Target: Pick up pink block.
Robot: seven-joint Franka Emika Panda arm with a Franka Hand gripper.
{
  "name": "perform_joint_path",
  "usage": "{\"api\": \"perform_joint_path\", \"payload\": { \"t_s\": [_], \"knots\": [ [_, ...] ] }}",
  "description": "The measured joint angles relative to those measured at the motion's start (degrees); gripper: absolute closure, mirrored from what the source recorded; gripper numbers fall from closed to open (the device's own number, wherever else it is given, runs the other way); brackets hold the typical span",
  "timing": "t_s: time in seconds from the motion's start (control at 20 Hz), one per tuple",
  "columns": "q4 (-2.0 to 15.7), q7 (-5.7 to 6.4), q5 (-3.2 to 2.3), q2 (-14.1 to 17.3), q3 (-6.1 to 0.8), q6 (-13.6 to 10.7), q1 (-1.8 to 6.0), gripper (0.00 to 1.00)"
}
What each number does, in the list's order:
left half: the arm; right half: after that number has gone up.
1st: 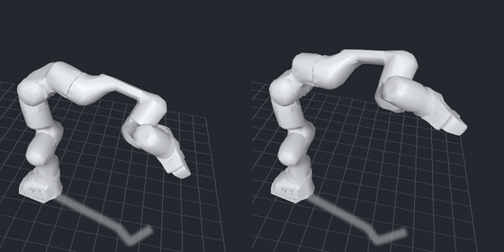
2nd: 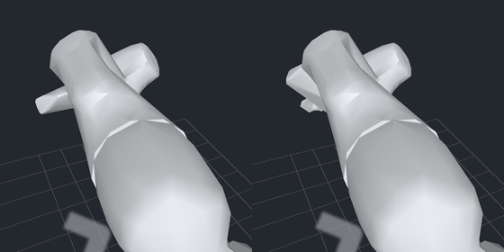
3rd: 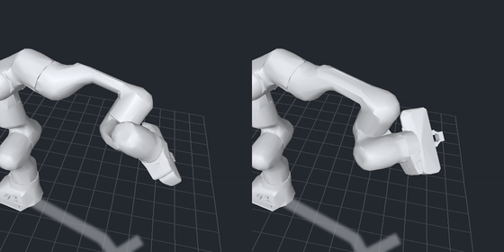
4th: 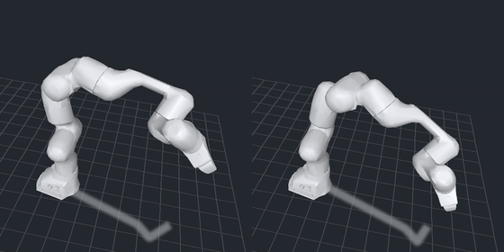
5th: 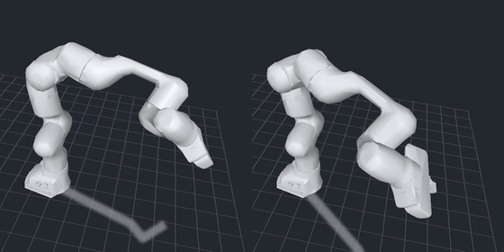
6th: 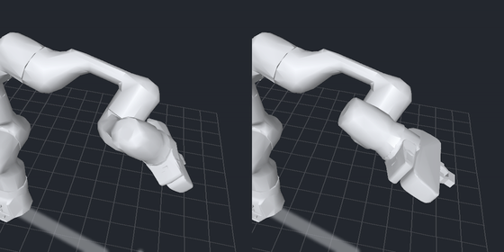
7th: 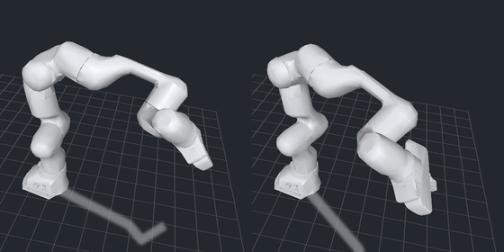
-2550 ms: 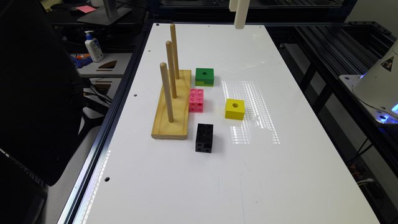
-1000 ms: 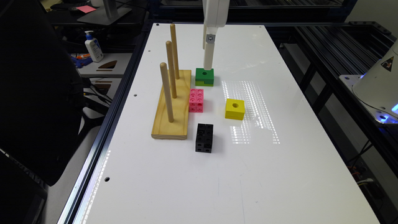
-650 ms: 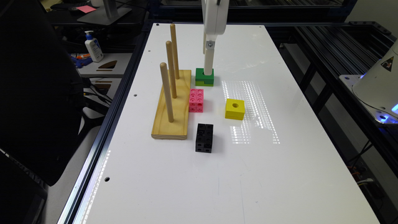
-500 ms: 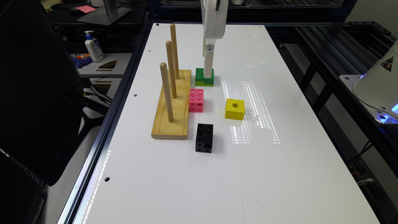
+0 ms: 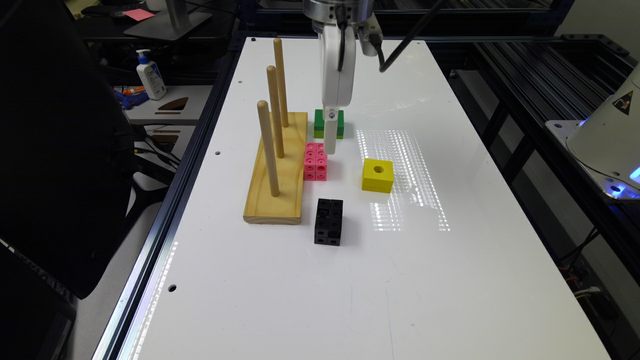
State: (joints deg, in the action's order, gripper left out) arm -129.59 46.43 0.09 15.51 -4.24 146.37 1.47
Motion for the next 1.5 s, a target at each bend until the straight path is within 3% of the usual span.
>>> {"api": "perform_joint_path", "payload": {
  "t_s": [0.2,0.55,1.0,1.3,1.5],
  "knots": [
    [0.5,0.04,0.0,0.0,-0.12,-0.01,0.0,0.0],
    [1.28,0.99,0.0,0.04,-1.12,-0.04,-0.08,0.0],
    [1.96,1.01,0.0,2.87,-1.17,1.25,-0.11,0.0],
    [2.43,1.01,-0.03,6.44,-1.17,4.06,-0.11,0.0],
    [3.08,1.01,-0.03,7.35,-1.17,4.42,-0.11,0.0]
  ]
}}
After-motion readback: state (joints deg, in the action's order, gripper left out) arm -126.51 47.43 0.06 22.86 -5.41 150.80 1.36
